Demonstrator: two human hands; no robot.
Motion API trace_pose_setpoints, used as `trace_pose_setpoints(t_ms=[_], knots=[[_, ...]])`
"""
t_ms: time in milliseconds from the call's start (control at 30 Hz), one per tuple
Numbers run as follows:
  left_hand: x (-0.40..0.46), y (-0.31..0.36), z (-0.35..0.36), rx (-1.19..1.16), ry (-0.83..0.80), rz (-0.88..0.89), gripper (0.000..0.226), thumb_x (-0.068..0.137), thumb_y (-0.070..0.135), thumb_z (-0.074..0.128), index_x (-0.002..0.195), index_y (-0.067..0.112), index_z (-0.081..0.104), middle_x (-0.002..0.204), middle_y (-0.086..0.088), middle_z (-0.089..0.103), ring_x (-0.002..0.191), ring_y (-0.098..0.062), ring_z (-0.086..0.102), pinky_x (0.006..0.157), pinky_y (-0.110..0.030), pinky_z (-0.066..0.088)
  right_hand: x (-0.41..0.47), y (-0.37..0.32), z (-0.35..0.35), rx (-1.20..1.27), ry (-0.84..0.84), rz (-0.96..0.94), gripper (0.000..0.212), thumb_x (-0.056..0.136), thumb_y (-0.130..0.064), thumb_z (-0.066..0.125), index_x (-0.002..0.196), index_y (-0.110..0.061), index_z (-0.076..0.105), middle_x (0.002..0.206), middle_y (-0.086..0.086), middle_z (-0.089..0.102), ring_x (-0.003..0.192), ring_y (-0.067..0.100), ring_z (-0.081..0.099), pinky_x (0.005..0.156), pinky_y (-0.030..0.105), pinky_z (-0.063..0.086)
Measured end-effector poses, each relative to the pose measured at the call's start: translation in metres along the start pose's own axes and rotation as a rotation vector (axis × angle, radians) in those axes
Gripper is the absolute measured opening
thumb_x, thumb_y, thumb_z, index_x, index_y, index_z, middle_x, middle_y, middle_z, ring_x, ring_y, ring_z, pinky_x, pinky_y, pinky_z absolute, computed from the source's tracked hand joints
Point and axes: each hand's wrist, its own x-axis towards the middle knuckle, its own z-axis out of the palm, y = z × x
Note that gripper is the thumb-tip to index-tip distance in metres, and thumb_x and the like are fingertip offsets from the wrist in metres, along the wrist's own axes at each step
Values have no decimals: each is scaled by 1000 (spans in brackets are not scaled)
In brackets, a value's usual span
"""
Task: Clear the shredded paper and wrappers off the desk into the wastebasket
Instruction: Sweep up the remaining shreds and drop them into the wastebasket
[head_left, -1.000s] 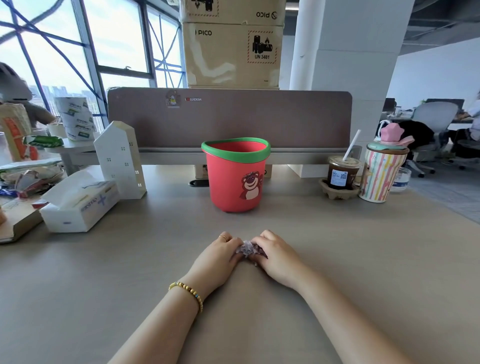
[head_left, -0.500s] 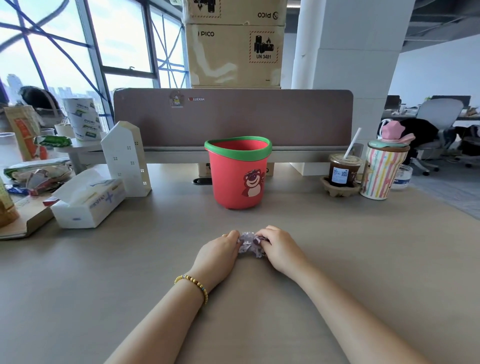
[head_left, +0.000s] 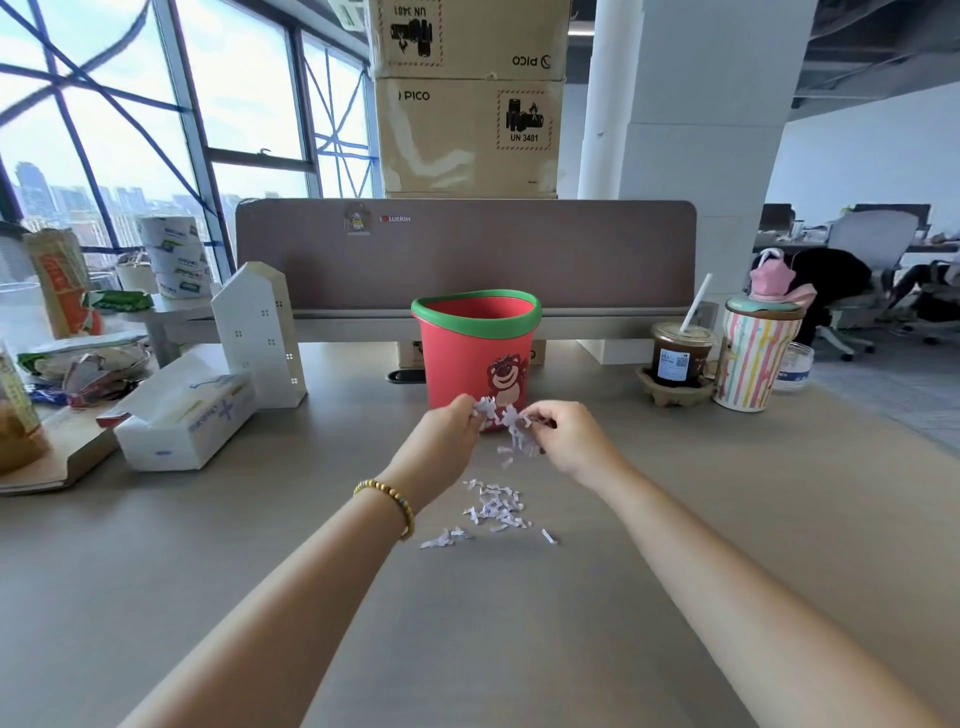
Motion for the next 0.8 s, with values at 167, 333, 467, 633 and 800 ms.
trace_pose_setpoints(t_ms=[167,333,467,633,800], knots=[[27,6,-26,-34,111,32,26,100,24,34,79,8,37,60,3,41,55,-17,40,47,-24,29,20,-19,-13,44,12,-42,17,92,-22,57,90,-11,69,67,-3,60,58,8,47,55,22,35],[57,11,-45,-41,183,71,25,99,22,34,78,8,37,58,2,38,52,-15,37,43,-18,27,49,-34,-21,151,39,-37,16,92,-16,56,85,-9,68,53,-11,52,46,-2,47,54,16,39],[91,16,-57,-91,218,82,32,99,21,36,68,12,36,58,1,37,51,-13,38,40,-14,37,80,-47,-32,177,62,-32,22,92,-17,56,71,-21,61,41,-14,48,30,-7,42,40,8,31],[146,10,-66,-49,271,65,30,99,22,36,71,11,39,58,2,38,50,-12,34,44,-21,29,132,-56,-45,241,98,-21,13,92,-17,56,83,-13,63,45,-10,45,34,-1,40,43,14,35],[196,0,-62,43,268,25,38,99,16,34,62,19,28,61,3,35,54,-17,37,51,-31,27,185,-51,-43,44,157,-64,23,94,-16,53,91,2,66,59,4,47,48,6,42,47,19,31]])
